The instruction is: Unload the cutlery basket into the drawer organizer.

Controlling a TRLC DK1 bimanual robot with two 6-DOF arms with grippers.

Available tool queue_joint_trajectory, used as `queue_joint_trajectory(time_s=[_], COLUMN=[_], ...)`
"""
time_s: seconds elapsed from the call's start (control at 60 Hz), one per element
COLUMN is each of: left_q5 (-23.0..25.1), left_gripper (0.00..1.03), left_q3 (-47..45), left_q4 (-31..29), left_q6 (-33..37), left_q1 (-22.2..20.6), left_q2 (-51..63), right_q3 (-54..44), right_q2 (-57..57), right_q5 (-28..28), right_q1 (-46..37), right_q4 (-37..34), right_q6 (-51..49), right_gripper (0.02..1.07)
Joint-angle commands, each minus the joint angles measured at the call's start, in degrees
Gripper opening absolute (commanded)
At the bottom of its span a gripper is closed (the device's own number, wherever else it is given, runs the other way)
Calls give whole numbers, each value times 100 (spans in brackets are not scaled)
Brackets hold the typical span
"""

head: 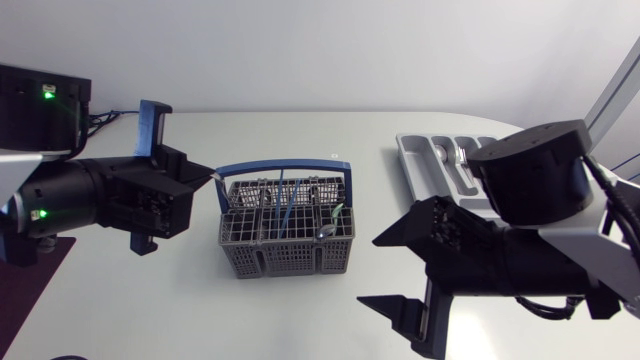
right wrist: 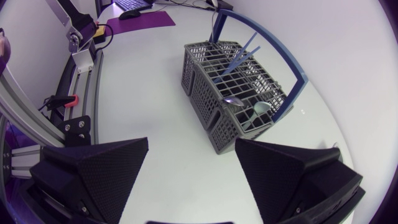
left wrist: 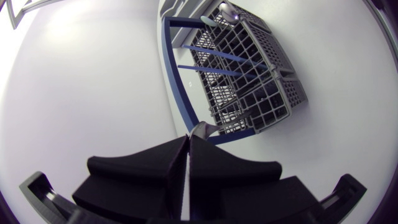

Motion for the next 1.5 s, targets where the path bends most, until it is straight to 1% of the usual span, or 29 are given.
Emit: queue_joint_trajectory(time_s=[0.0,0.217,0.283,0.383,0.5,0.583,0.6,0.633,0.683,0.767,0.8,0.833,0.9,1.017,1.067,1.167,1.283,1.417,1.483], left_q5=[-2,7,25,121,157,183,174,183,183,148,121,104,86,42,69,411,772,1000,1132], left_gripper=[9,9,9,9,9,9,9,9,9,9,9,9,9,9,9,9,9,9,9], left_q3=[-13,57,198,488,910,1288,1446,1587,1815,2017,2088,2193,2351,2738,2966,3257,3503,3591,3599], left_q4=[-57,-294,-549,-936,-1357,-1647,-1762,-1841,-1964,-2105,-2122,-2245,-2474,-2720,-2852,-2922,-2948,-2922,-2922], left_q6=[-3,-29,-108,-354,-917,-1532,-1804,-2059,-2648,-3624,-3905,-4353,-5004,-6067,-6550,-7289,-7983,-8537,-8669], left_q1=[29,20,11,20,-24,-191,-252,-279,-437,-788,-885,-1052,-1316,-1579,-1597,-1553,-1544,-1535,-1527], left_q2=[-137,-365,-427,-471,-392,-242,-163,-84,39,224,294,452,716,1243,1533,1867,2096,2333,2430], right_q3=[162,162,189,224,233,198,189,154,110,4,-31,-66,-128,-242,-286,-383,-470,-611,-699], right_q2=[147,279,287,287,173,33,-3,-64,-178,-425,-512,-591,-715,-890,-943,-987,-1005,-1022,-1005], right_q5=[-40,-14,-14,-22,-22,-14,-14,-14,48,373,479,602,857,1454,1735,2219,2421,2764,2948], right_q1=[78,210,218,236,254,254,254,254,271,385,412,429,526,781,922,1212,1264,1343,1405], right_q4=[134,389,415,415,424,442,442,451,451,512,547,591,688,934,1031,1268,1479,1892,2129], right_q6=[173,305,305,296,261,252,243,234,225,199,190,173,129,32,-38,-100,-196,-381,-478], right_gripper=[102,102,102,102,102,102,102,102,102,102,102,102,102,101,99,99,96,86,78])
